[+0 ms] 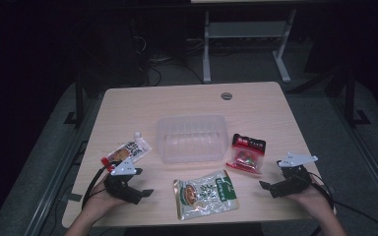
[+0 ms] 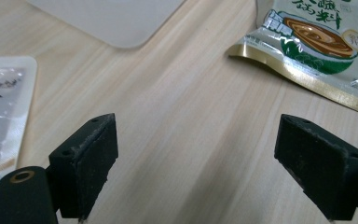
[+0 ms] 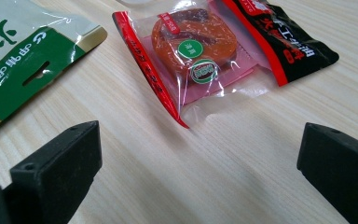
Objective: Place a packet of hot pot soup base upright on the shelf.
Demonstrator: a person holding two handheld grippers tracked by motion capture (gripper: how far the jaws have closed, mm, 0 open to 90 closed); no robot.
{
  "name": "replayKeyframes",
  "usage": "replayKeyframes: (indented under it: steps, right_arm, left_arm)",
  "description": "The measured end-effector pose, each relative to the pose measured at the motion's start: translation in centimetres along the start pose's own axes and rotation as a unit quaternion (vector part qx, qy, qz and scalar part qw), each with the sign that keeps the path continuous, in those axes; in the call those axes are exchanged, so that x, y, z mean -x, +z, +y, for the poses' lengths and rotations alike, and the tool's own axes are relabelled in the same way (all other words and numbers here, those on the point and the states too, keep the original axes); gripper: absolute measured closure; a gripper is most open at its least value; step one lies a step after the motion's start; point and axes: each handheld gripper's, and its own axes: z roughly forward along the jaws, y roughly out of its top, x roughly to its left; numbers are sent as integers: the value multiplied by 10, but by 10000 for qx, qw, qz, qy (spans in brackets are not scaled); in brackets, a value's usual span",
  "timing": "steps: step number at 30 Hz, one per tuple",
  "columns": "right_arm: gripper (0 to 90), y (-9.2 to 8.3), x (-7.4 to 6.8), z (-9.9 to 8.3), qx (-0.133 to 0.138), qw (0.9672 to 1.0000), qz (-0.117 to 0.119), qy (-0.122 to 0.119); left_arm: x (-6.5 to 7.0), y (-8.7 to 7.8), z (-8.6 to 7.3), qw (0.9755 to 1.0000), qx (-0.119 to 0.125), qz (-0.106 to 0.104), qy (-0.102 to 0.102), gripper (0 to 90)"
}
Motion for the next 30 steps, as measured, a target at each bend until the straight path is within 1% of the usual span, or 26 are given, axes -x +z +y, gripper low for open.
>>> replayKeyframes:
  steps: [1,2,5,6,7,8,9,10,13,14,17,18,21,24,25,26,27,28,30]
  right_arm:
    - [0,0,-1,0,1,10000,24,32]
    - [0,-1,-1,0,4,10000,18,39]
    - [4,-3,-1,1,-34,10000,32,17]
    - [32,-3,-1,2,-63,10000,38,2]
    - [32,-3,-1,2,-63,10000,38,2]
    - [54,-5,0,4,-33,10000,60,31]
    - [64,-5,0,5,-28,10000,74,41]
    - [78,-6,0,6,-35,9999,87,61]
    - [85,-6,1,9,9,10000,80,45]
    - [133,-6,2,12,-5,9999,108,52]
    - [138,-6,2,16,14,9999,113,78]
    - [167,-6,2,19,61,9998,152,96]
    - [193,-6,3,22,72,9997,188,127]
    - [313,-7,6,29,190,9994,219,195]
    - [353,-7,7,31,211,9994,206,179]
    - [404,-7,8,33,209,9995,188,163]
    - [404,-7,8,33,209,9995,188,163]
    - [488,-6,10,37,204,9992,261,212]
    - [566,-4,12,42,208,9992,285,209]
  left_arm:
    - [-1,0,0,10000,-47,-6,-23,129]
    - [-1,0,0,10000,-34,-34,-76,130]
    - [-1,-1,0,9999,-22,-41,-102,132]
    - [-1,-2,0,9999,-23,-52,-82,132]
    - [-1,-2,0,9999,-23,-52,-82,133]
    - [-1,-3,0,10000,-38,-44,-79,133]
    - [-1,-4,-1,9999,16,-60,-119,133]
    - [-1,-5,-1,9999,13,-61,-149,133]
    - [-1,-6,-1,9999,29,-59,-150,133]
    - [-1,-7,-1,9998,38,-76,-187,133]
    - [-1,-8,-1,9998,38,-91,-162,136]
    - [0,-8,0,9998,29,-83,-156,136]
    - [1,-7,0,9998,46,-86,-169,136]
    - [2,-7,0,9998,41,-110,-177,136]
    - [2,-7,0,9998,41,-110,-177,136]
    - [2,-8,0,9998,44,-116,-135,137]
    - [2,-8,0,9998,44,-116,-135,138]
    - [2,-8,0,9998,62,-122,-139,138]
    - [2,-7,0,9997,65,-136,-181,138]
